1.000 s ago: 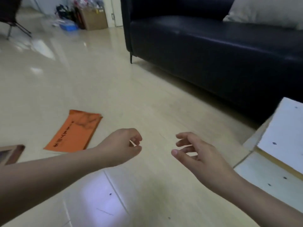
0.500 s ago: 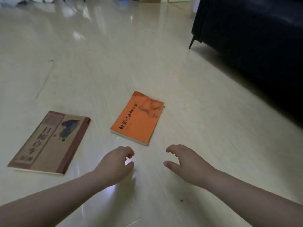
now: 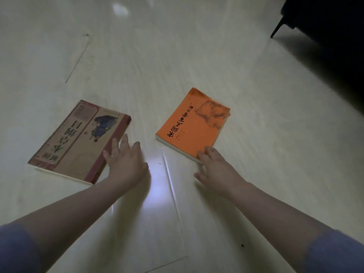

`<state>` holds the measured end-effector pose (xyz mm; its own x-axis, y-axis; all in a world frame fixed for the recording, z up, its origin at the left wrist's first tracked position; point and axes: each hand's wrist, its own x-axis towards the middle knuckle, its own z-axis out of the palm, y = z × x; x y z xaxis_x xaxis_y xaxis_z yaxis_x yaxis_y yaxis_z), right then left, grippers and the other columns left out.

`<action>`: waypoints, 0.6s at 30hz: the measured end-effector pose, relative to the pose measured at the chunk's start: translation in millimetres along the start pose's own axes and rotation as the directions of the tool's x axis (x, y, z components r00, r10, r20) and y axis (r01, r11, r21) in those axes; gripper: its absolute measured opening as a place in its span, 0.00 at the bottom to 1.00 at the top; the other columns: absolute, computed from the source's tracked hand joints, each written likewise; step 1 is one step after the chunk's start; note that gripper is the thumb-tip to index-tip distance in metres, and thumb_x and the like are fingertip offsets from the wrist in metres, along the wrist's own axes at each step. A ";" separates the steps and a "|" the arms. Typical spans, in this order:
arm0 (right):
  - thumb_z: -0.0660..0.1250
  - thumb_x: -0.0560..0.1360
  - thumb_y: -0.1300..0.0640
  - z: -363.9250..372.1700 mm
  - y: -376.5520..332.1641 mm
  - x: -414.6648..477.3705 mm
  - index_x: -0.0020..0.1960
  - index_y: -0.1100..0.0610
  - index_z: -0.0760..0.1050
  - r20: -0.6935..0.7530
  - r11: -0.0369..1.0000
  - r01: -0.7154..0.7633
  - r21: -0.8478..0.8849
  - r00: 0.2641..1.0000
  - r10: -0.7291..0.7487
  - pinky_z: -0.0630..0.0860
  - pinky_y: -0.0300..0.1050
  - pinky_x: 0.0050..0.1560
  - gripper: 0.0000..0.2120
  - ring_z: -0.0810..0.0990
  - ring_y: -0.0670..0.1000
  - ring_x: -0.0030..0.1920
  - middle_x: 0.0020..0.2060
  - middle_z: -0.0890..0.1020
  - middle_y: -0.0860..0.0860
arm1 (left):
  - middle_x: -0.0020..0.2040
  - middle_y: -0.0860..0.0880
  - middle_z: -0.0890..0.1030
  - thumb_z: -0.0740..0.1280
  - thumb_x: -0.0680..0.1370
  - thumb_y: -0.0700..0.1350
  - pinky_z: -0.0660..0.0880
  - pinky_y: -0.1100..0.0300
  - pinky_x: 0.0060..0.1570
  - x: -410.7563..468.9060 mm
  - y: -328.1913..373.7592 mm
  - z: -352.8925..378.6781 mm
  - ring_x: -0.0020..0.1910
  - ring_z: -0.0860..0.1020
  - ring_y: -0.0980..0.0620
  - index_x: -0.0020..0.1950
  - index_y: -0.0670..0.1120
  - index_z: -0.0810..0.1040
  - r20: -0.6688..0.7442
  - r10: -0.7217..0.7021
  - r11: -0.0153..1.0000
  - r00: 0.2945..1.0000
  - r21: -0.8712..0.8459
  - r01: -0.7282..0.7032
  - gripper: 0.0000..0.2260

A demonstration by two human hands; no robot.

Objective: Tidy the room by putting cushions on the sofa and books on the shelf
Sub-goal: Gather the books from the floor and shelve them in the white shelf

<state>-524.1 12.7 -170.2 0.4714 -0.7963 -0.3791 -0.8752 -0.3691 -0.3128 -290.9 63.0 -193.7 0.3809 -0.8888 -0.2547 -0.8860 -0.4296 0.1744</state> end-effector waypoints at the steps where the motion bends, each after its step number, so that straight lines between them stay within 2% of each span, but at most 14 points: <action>1: 0.62 0.79 0.48 2.9 0.0 7.0 0.78 0.56 0.52 -0.005 1.000 0.004 -0.017 1.000 -0.004 0.53 0.48 0.76 0.32 0.48 0.56 0.78 0.78 0.50 0.58 | 0.78 0.43 0.44 0.62 0.78 0.51 0.45 0.36 0.72 3.3 0.1 0.7 0.76 0.43 0.38 0.74 0.48 0.58 0.016 -0.039 0.999 0.999 -0.005 0.039 0.26; 4: 0.62 0.79 0.48 8.5 1.2 23.5 0.78 0.56 0.52 -0.002 0.998 -0.002 -0.069 1.000 0.002 0.56 0.53 0.75 0.33 0.48 0.58 0.78 0.78 0.50 0.58 | 0.78 0.41 0.45 0.63 0.77 0.50 0.46 0.36 0.72 13.9 -7.2 4.5 0.76 0.45 0.36 0.73 0.47 0.55 0.031 -0.159 0.987 0.987 -0.027 0.160 0.28; 7: 0.60 0.79 0.46 9.9 9.0 30.5 0.79 0.54 0.46 0.019 0.995 -0.006 -0.095 1.000 0.008 0.54 0.56 0.76 0.36 0.44 0.57 0.78 0.79 0.45 0.56 | 0.77 0.40 0.48 0.63 0.76 0.50 0.49 0.37 0.72 23.4 -11.3 8.5 0.75 0.47 0.35 0.73 0.46 0.54 0.039 -0.220 0.974 0.975 -0.040 0.222 0.29; 9: 0.58 0.79 0.44 11.1 13.4 28.7 0.79 0.52 0.44 0.030 0.995 0.005 -0.097 1.000 -0.002 0.54 0.58 0.75 0.36 0.42 0.55 0.78 0.79 0.42 0.53 | 0.76 0.38 0.50 0.61 0.77 0.49 0.52 0.35 0.70 25.2 -12.1 9.1 0.73 0.51 0.33 0.70 0.46 0.59 0.007 -0.208 0.978 0.978 -0.028 0.208 0.23; 12: 0.57 0.80 0.44 16.6 24.4 20.3 0.79 0.50 0.42 0.040 0.995 0.016 -0.098 0.999 -0.012 0.55 0.57 0.75 0.35 0.42 0.54 0.78 0.78 0.41 0.51 | 0.75 0.37 0.52 0.59 0.78 0.48 0.54 0.33 0.69 21.2 -6.3 17.8 0.71 0.54 0.33 0.59 0.44 0.67 -0.024 -0.191 0.981 0.981 0.037 0.192 0.13; 15: 0.56 0.79 0.43 17.0 27.7 17.2 0.79 0.49 0.42 0.036 0.994 0.020 -0.107 0.999 -0.016 0.52 0.57 0.76 0.35 0.40 0.54 0.78 0.79 0.41 0.50 | 0.73 0.38 0.57 0.58 0.78 0.49 0.57 0.34 0.67 17.6 -5.5 20.5 0.68 0.59 0.34 0.55 0.43 0.69 -0.072 -0.168 0.982 0.983 0.073 0.173 0.11; 18: 0.55 0.79 0.42 15.1 30.4 15.9 0.79 0.48 0.42 0.036 0.996 0.015 -0.093 0.999 -0.012 0.52 0.58 0.76 0.34 0.40 0.55 0.78 0.79 0.42 0.49 | 0.66 0.39 0.65 0.58 0.78 0.49 0.63 0.39 0.62 17.4 -3.4 13.0 0.63 0.64 0.36 0.53 0.43 0.71 -0.105 -0.156 0.985 0.982 0.064 0.163 0.11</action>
<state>-541.5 -4.0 -198.8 0.4854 -0.7742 -0.4061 -0.8742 -0.4244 -0.2359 -284.7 51.0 -211.1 0.5403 -0.8226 -0.1774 -0.8269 -0.5581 0.0696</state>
